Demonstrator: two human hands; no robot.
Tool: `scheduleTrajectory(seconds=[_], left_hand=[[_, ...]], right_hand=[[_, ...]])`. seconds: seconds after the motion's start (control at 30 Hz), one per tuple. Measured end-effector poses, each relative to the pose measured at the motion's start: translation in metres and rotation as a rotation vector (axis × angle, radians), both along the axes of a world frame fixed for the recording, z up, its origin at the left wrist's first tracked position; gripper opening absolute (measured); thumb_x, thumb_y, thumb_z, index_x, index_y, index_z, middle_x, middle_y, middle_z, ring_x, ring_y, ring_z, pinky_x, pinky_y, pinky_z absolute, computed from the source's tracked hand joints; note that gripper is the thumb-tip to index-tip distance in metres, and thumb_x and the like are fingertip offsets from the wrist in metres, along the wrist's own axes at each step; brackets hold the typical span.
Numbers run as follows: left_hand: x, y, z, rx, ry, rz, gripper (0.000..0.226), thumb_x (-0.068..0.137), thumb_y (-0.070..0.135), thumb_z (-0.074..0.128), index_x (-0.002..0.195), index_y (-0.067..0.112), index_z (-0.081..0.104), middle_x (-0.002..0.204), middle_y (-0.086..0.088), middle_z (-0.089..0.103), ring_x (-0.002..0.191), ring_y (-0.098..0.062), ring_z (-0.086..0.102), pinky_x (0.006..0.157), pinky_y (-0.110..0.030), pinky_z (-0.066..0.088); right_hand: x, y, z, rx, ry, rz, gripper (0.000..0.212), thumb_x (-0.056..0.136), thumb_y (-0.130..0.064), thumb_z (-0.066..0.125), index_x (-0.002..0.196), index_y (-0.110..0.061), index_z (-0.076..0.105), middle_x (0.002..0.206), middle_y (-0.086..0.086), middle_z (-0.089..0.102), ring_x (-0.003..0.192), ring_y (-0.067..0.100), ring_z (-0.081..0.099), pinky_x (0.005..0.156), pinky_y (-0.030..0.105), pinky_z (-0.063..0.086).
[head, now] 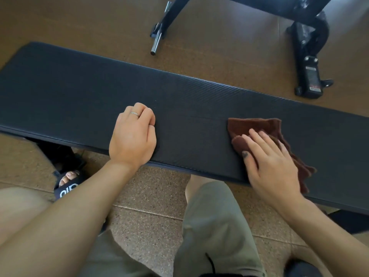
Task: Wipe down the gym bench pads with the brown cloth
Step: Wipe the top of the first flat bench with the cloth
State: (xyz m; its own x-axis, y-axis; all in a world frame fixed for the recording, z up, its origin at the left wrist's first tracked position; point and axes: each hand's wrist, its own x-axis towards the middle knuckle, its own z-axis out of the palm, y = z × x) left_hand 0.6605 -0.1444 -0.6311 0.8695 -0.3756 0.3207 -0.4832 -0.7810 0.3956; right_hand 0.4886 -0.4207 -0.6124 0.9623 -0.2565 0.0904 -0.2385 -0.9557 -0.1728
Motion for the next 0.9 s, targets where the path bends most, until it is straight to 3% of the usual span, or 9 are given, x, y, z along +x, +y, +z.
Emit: scheduleTrajectory(seconds=[0.13, 0.27, 0.5, 0.6, 0.77, 0.9], left_hand=[[0.001, -0.001, -0.002, 0.009, -0.021, 0.0, 0.017, 0.092, 0.007, 0.042, 0.084, 0.011, 0.057, 0.096, -0.003, 0.056, 0.085, -0.022, 0.048, 0.077, -0.038, 0.041], [0.001, -0.001, -0.001, 0.014, -0.023, -0.019, 0.015, 0.093, 0.007, 0.044, 0.085, 0.011, 0.056, 0.095, -0.004, 0.056, 0.085, -0.023, 0.047, 0.076, -0.041, 0.041], [-0.003, -0.001, 0.003, 0.005, 0.009, -0.012, 0.016, 0.092, 0.008, 0.042, 0.084, 0.011, 0.056, 0.096, -0.002, 0.056, 0.087, -0.023, 0.048, 0.078, -0.043, 0.043], [-0.003, -0.002, 0.002, 0.0, 0.003, 0.003, 0.019, 0.094, 0.01, 0.041, 0.085, 0.011, 0.058, 0.097, -0.003, 0.058, 0.088, -0.021, 0.049, 0.078, -0.04, 0.043], [0.0, -0.002, 0.0, -0.028, -0.003, -0.003, 0.015, 0.091, 0.007, 0.041, 0.089, 0.01, 0.056, 0.095, -0.004, 0.056, 0.083, -0.022, 0.049, 0.075, -0.042, 0.044], [0.0, 0.0, -0.002, -0.125, 0.039, 0.089, 0.021, 0.091, 0.002, 0.046, 0.107, 0.006, 0.059, 0.111, -0.006, 0.057, 0.094, -0.023, 0.054, 0.079, -0.039, 0.049]], right_hand=[[0.039, 0.064, -0.009, -0.061, -0.058, 0.139, 0.049, 0.103, -0.035, 0.04, 0.143, -0.017, 0.061, 0.154, 0.006, 0.055, 0.146, 0.029, 0.048, 0.121, 0.053, 0.033], [0.087, 0.123, -0.014, -0.038, -0.054, 0.253, 0.047, 0.108, -0.04, 0.037, 0.148, -0.024, 0.057, 0.159, 0.002, 0.05, 0.151, 0.025, 0.041, 0.125, 0.052, 0.029], [0.017, 0.081, -0.007, -0.026, 0.016, 0.408, 0.049, 0.109, -0.041, 0.039, 0.153, -0.025, 0.052, 0.162, -0.002, 0.045, 0.155, 0.019, 0.033, 0.127, 0.048, 0.026], [0.014, 0.081, -0.007, 0.006, 0.009, 0.378, 0.047, 0.108, -0.04, 0.04, 0.15, -0.025, 0.055, 0.161, -0.003, 0.047, 0.153, 0.02, 0.037, 0.127, 0.05, 0.026], [0.11, 0.105, -0.007, 0.07, -0.043, 0.404, 0.048, 0.107, -0.04, 0.036, 0.142, -0.024, 0.064, 0.153, -0.004, 0.056, 0.148, 0.018, 0.044, 0.125, 0.047, 0.028], [0.182, 0.109, -0.004, 0.114, -0.026, 0.343, 0.043, 0.109, -0.042, 0.039, 0.144, -0.029, 0.061, 0.157, -0.006, 0.052, 0.151, 0.015, 0.039, 0.128, 0.045, 0.021]])
